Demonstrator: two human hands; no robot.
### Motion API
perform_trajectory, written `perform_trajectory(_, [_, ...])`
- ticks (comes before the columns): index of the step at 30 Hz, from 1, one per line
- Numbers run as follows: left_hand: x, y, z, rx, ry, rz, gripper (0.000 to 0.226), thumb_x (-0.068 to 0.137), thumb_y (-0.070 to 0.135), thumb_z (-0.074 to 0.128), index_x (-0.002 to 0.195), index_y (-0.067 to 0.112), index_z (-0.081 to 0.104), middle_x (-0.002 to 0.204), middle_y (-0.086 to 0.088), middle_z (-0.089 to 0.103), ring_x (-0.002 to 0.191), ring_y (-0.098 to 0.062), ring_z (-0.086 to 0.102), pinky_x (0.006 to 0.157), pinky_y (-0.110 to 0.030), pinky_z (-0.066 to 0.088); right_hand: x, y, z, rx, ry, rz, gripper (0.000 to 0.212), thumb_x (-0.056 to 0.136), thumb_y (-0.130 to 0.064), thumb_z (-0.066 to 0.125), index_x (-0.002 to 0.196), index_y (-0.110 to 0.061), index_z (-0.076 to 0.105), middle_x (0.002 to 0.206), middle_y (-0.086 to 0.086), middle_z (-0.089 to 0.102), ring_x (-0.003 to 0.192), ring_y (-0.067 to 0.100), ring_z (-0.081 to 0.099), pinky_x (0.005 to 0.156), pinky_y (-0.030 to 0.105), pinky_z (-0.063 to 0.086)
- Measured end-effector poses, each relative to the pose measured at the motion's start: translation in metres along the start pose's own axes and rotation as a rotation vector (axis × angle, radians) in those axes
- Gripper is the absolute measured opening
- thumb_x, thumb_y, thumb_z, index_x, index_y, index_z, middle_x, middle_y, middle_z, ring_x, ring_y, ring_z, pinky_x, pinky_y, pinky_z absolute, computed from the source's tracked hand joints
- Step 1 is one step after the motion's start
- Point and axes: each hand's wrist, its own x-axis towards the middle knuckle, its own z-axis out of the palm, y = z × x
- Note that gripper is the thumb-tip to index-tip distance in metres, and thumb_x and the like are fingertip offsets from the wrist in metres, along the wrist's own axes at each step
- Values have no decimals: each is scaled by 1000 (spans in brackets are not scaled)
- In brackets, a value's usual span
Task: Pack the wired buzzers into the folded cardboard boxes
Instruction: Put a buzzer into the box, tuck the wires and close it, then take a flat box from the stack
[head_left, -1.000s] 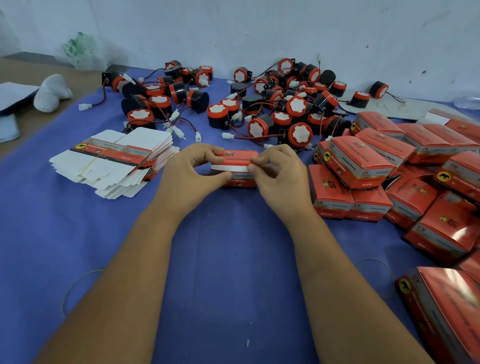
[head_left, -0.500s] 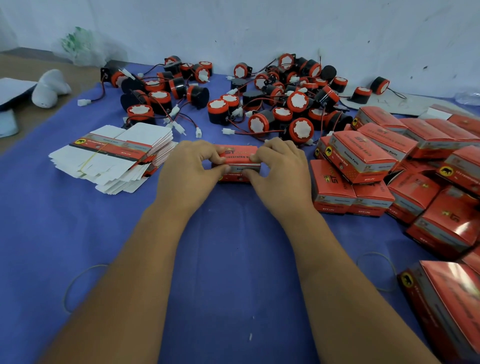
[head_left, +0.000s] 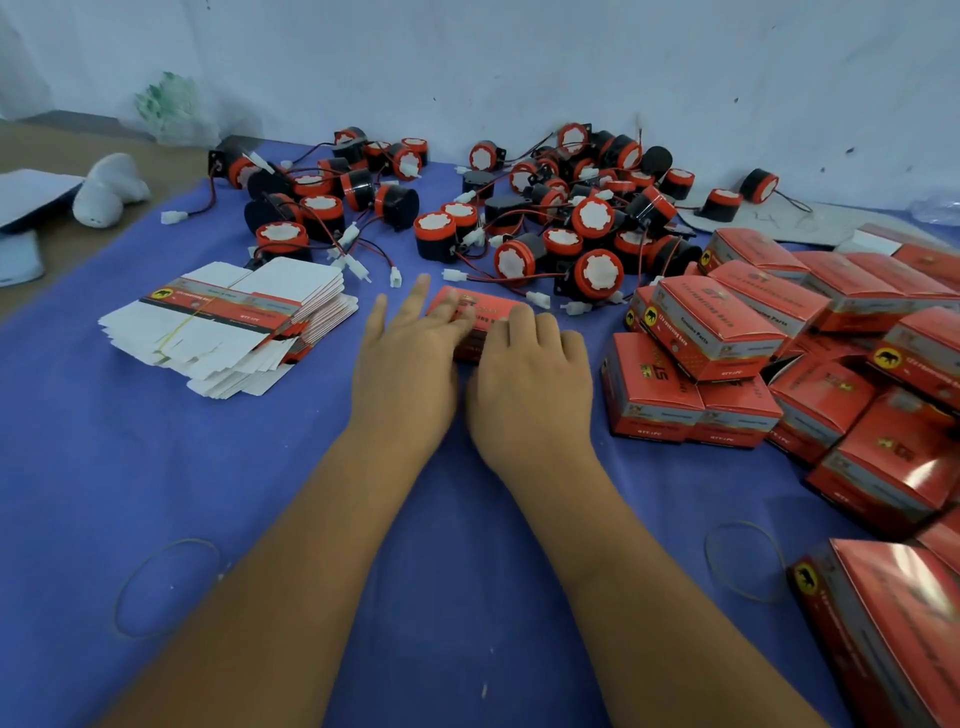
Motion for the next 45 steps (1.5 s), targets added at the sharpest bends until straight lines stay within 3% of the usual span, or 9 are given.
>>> perform_trajectory(7, [-4,14,-10,-918,-138,-102,35,102,5,45,125,27,60,121,0,67,114,-14,62,95,-23,51,3,-3,-6,668,262,1,47,83,4,49,130,1,53,119,17,56,99,31,57,73,38,53])
perform_trajectory(10, [1,18,-18,-1274,-160,-197,41,102,0,41,140,13,51,134,-3,61,121,-9,59,102,-24,48,3,-3,-8,827,260,-14,48,87,-1,44,136,-3,47,121,10,52,96,19,52,69,34,50])
perform_trajectory(16, [1,-38,-42,-495,357,-411,35,88,9,49,114,24,67,119,4,64,109,-23,58,96,-44,46,3,-3,5,743,-229,50,52,99,-24,47,147,-22,27,141,-1,40,109,19,50,77,34,44])
perform_trajectory(21, [-9,-75,-49,146,-17,-577,45,84,23,62,129,24,58,133,-9,55,127,-37,44,110,-57,24,9,-3,5,620,-227,187,51,96,-19,50,143,-14,31,156,4,19,128,25,39,87,35,46])
perform_trajectory(28, [-7,-57,-53,-316,147,-430,33,88,47,63,120,40,66,100,15,74,102,-8,64,85,-33,51,6,-12,3,822,-98,64,42,96,-23,55,137,-22,46,139,-6,41,125,9,36,93,22,37])
perform_trajectory(35, [0,-56,-49,-1289,350,-692,36,95,-2,43,97,25,67,103,-6,71,87,-17,72,64,-22,57,34,-51,5,1334,-293,562,62,83,-30,71,137,-28,40,127,-1,51,108,13,55,84,27,47])
perform_trajectory(38, [-2,-56,-40,-1057,407,-580,32,92,0,53,100,29,65,104,5,68,103,-14,66,79,-28,58,38,-48,8,1415,-296,689,79,80,-17,76,145,-22,32,121,3,62,106,16,60,80,27,49])
perform_trajectory(42, [-3,-55,-27,-272,292,-415,36,83,26,70,118,33,66,121,8,63,122,-22,47,104,-39,37,36,-46,16,1429,-185,764,33,83,-12,74,114,-12,63,103,0,70,92,14,66,75,29,57])
perform_trajectory(45, [-2,-61,-25,-247,217,-495,31,89,30,65,120,30,65,127,3,58,122,-24,48,103,-41,37,37,-42,19,1440,-133,781,17,86,-10,70,103,-13,66,93,-2,69,86,12,66,67,22,53])
